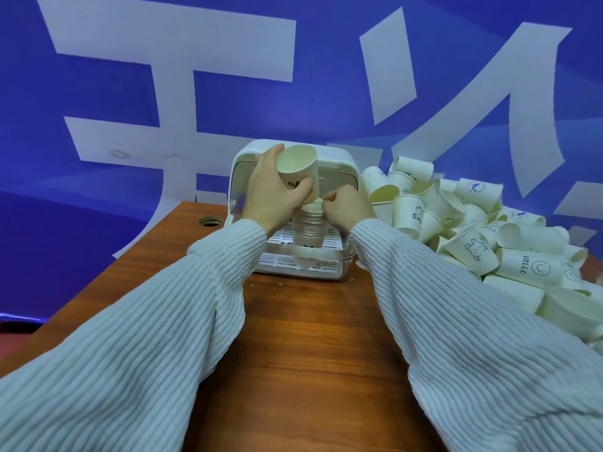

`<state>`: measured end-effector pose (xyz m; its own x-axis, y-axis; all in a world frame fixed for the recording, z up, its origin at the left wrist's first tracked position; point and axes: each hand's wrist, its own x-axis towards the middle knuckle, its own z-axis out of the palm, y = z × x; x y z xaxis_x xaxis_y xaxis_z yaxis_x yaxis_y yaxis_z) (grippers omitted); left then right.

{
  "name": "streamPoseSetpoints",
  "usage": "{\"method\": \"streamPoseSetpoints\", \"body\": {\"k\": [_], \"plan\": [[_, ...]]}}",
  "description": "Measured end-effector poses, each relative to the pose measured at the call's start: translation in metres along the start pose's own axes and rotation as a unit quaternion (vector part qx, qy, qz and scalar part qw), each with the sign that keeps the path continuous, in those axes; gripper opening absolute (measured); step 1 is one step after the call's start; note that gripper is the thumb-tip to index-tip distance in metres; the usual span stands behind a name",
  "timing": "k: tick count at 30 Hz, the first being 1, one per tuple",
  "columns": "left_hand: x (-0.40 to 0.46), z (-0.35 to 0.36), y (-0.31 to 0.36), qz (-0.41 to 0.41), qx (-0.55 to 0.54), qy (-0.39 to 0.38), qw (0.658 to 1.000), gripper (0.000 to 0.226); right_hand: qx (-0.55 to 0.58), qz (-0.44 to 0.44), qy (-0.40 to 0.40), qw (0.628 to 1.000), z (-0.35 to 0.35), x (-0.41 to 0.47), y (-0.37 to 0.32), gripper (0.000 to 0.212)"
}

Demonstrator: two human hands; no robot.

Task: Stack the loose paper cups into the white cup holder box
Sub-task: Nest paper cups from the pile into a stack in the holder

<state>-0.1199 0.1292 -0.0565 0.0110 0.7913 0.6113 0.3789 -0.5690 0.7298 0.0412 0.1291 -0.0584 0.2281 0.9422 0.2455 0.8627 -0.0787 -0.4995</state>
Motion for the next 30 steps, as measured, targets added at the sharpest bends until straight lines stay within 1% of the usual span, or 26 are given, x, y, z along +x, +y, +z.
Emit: {"method": "streamPoseSetpoints", "body": {"k": [3, 6, 8, 11, 14, 17, 20, 22, 25, 27, 28, 30], "plan": [[0.005, 0.008, 0.004, 0.007, 0.042, -0.028, 0.999, 0.077, 0.047, 0.000, -0.015, 0.999, 0.002, -0.001, 0.002, 0.037], [0.005, 0.011, 0.008, 0.015, 0.090, -0.060, 0.994, 0.078, 0.110, 0.010, -0.041, 0.993, 0.004, -0.002, 0.001, 0.031], [0.004, 0.012, 0.007, 0.018, 0.121, -0.086, 0.989, 0.077, 0.122, 0.013, -0.049, 0.991, 0.003, -0.002, 0.000, 0.029], [0.000, 0.013, 0.001, -0.005, 0.150, -0.131, 0.980, 0.075, 0.133, 0.004, -0.061, 0.989, 0.003, -0.002, 0.002, 0.028], [-0.003, 0.014, -0.008, -0.042, 0.173, -0.177, 0.968, 0.074, 0.161, 0.003, -0.062, 0.985, 0.001, -0.004, 0.005, 0.032], [-0.006, 0.016, -0.014, -0.042, 0.186, -0.215, 0.958, 0.069, 0.159, -0.002, -0.046, 0.986, 0.001, -0.006, 0.011, 0.036], [-0.011, 0.020, -0.017, -0.031, 0.194, -0.215, 0.956, 0.058, 0.146, 0.002, -0.012, 0.989, 0.001, -0.009, 0.021, 0.040], [-0.011, 0.021, -0.017, -0.035, 0.211, -0.219, 0.952, 0.058, 0.132, -0.001, 0.020, 0.991, -0.006, -0.015, 0.029, 0.038], [-0.005, 0.021, -0.015, -0.030, 0.250, -0.254, 0.934, 0.059, 0.108, 0.009, 0.070, 0.992, -0.023, -0.023, 0.044, 0.034], [-0.005, 0.021, -0.011, -0.027, 0.263, -0.250, 0.931, 0.063, 0.068, 0.023, 0.097, 0.993, -0.034, -0.027, 0.057, 0.035], [-0.009, 0.022, -0.009, -0.022, 0.258, -0.226, 0.939, 0.065, 0.042, 0.023, 0.107, 0.993, -0.038, -0.029, 0.063, 0.036], [-0.021, 0.024, -0.004, 0.011, 0.228, -0.144, 0.963, 0.065, -0.009, 0.010, 0.118, 0.993, -0.043, -0.030, 0.074, 0.036]]}}
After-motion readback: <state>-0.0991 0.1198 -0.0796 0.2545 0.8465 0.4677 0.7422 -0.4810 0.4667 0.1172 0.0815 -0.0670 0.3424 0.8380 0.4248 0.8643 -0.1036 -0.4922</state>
